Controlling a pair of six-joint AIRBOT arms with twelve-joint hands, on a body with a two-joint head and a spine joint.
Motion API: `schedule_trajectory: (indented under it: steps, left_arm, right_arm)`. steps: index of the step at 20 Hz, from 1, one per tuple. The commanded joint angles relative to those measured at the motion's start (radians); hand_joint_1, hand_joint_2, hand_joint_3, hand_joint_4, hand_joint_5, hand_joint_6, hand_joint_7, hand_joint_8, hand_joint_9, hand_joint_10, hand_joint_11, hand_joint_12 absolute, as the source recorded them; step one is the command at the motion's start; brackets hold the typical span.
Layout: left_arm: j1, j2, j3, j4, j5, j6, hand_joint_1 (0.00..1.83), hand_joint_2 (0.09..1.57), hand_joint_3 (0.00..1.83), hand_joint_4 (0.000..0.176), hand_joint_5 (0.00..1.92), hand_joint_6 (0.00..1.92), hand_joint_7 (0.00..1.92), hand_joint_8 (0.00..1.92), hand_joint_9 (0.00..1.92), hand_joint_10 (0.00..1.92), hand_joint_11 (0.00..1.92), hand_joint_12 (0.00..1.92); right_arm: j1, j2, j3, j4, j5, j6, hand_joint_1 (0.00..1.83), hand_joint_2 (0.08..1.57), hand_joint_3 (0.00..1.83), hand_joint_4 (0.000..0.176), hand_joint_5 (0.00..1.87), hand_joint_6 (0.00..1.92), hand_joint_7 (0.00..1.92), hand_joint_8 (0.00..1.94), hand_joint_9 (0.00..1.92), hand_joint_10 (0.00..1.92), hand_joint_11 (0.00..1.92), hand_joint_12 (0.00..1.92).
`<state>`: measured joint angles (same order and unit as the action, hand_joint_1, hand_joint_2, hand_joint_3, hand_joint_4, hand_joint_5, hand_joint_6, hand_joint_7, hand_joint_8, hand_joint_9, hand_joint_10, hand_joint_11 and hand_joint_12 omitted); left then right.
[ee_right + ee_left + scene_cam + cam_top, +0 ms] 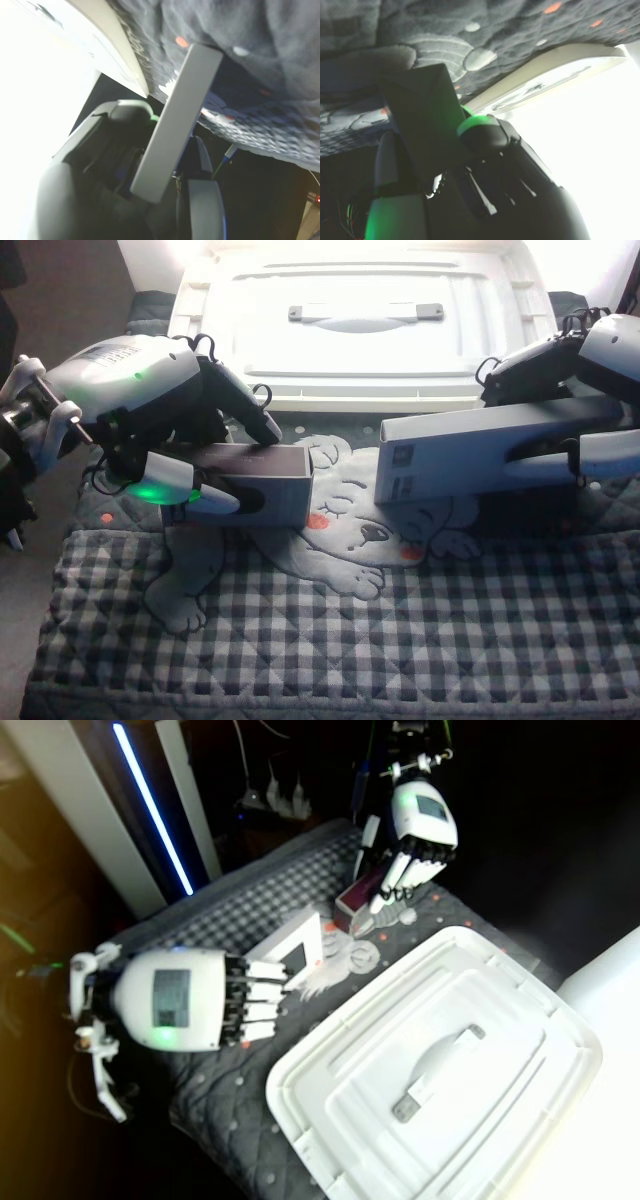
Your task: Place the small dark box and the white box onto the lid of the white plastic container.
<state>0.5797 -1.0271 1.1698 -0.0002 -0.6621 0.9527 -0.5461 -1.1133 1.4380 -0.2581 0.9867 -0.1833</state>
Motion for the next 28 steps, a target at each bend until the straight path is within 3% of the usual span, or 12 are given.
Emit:
schedule_trajectory:
  steps: [1,6,7,8,11,13,14,18,19,22,25,28]
  left_arm:
    - [-0.004,0.0,0.003,-0.003,-0.109,0.004,1.22,1.08,0.01,0.176,1.62,0.09,1.91,0.14,1.86,0.5,1.72,1.15]
    - [-0.044,0.0,0.019,0.014,-0.137,0.004,1.29,1.06,0.0,0.176,1.7,0.06,1.9,0.22,1.91,0.47,1.81,1.05]
    - [-0.064,0.0,0.023,0.024,-0.142,0.004,1.28,1.07,0.0,0.176,1.7,0.07,1.9,0.25,1.92,0.51,1.88,1.0]
    - [-0.083,-0.002,0.029,0.027,-0.153,0.004,1.2,1.11,0.01,0.0,1.56,0.61,1.72,0.68,1.78,0.83,1.73,1.38]
    - [-0.142,-0.025,0.066,0.029,-0.145,0.004,1.24,1.02,0.0,0.0,1.35,1.17,1.54,1.12,1.63,1.23,1.6,1.57]
    - [-0.191,-0.041,0.094,0.049,-0.119,0.004,1.15,1.03,0.0,0.154,1.33,0.51,1.5,1.27,1.57,1.39,1.61,1.67]
    - [-0.213,-0.048,0.105,0.06,-0.11,0.004,1.14,1.03,0.0,0.172,1.35,0.44,1.55,1.49,1.69,1.55,1.77,1.7]
    - [-0.29,-0.101,0.167,0.078,-0.065,0.038,1.12,1.05,0.0,0.176,1.29,0.54,1.63,1.7,1.83,1.71,1.9,1.82]
    - [-0.293,-0.106,0.172,0.078,-0.064,0.043,1.34,1.11,0.0,0.0,1.1,0.68,1.22,1.06,1.25,1.25,1.41,1.81]
    - [-0.304,-0.15,0.215,0.055,-0.049,0.087,1.39,1.12,0.0,0.0,1.01,0.89,1.13,0.78,1.17,1.02,1.34,1.71]
    - [-0.31,-0.185,0.287,0.01,-0.002,0.092,1.37,1.2,0.0,0.0,0.88,1.19,0.97,1.03,0.94,1.29,1.06,1.91]
    - [-0.335,-0.211,0.351,-0.01,0.074,0.092,1.38,1.2,0.0,0.0,0.88,1.12,0.98,1.03,0.93,1.34,1.11,1.92]
  right_arm:
    - [0.01,0.012,0.005,0.035,0.112,0.005,1.25,1.16,0.0,0.0,0.87,0.87,0.94,1.33,1.0,1.4,0.94,1.65]
    - [0.01,0.015,-0.007,0.038,0.161,0.005,1.18,1.1,0.0,0.0,1.01,0.92,1.18,0.79,1.13,1.23,1.05,1.57]
    - [0.01,0.022,-0.011,0.051,0.179,0.005,1.19,1.06,0.0,0.0,1.09,0.78,1.12,1.44,1.13,1.74,1.15,1.85]
    - [0.01,0.03,-0.012,0.071,0.208,0.005,1.2,1.05,0.0,0.0,1.14,0.7,1.1,1.61,1.14,1.86,1.18,1.91]
    - [0.011,0.037,-0.003,0.107,0.229,-0.003,1.28,1.05,0.0,0.0,1.11,0.54,1.2,0.89,1.25,0.95,1.09,1.35]
    - [0.011,0.039,0.006,0.139,0.246,-0.029,1.31,0.98,0.0,0.0,1.22,0.42,1.45,0.31,1.4,0.44,1.18,0.97]
    - [0.011,0.039,0.009,0.152,0.253,-0.044,1.31,0.98,0.0,0.0,1.19,0.51,1.54,0.1,1.46,0.23,1.18,0.84]
    - [0.011,0.037,0.046,0.183,0.251,-0.081,1.42,0.99,0.0,0.0,1.14,0.54,1.47,0.01,1.26,0.85,1.32,0.72]
    - [0.011,0.037,0.049,0.184,0.249,-0.082,1.33,0.98,0.0,0.0,1.21,0.49,1.55,0.01,1.44,0.47,1.37,0.73]
    - [0.014,0.033,0.067,0.206,0.233,-0.107,1.32,0.98,0.0,0.0,1.35,0.11,1.43,0.37,1.58,0.16,1.26,1.0]
    - [0.114,-0.019,0.139,0.174,0.139,-0.119,1.22,1.03,0.01,0.0,1.2,0.52,1.1,1.04,1.15,1.21,1.06,1.54]
    - [0.235,-0.029,0.162,0.116,0.046,-0.154,1.36,1.11,0.0,0.0,0.92,0.72,1.0,1.02,1.02,1.21,0.87,1.17]
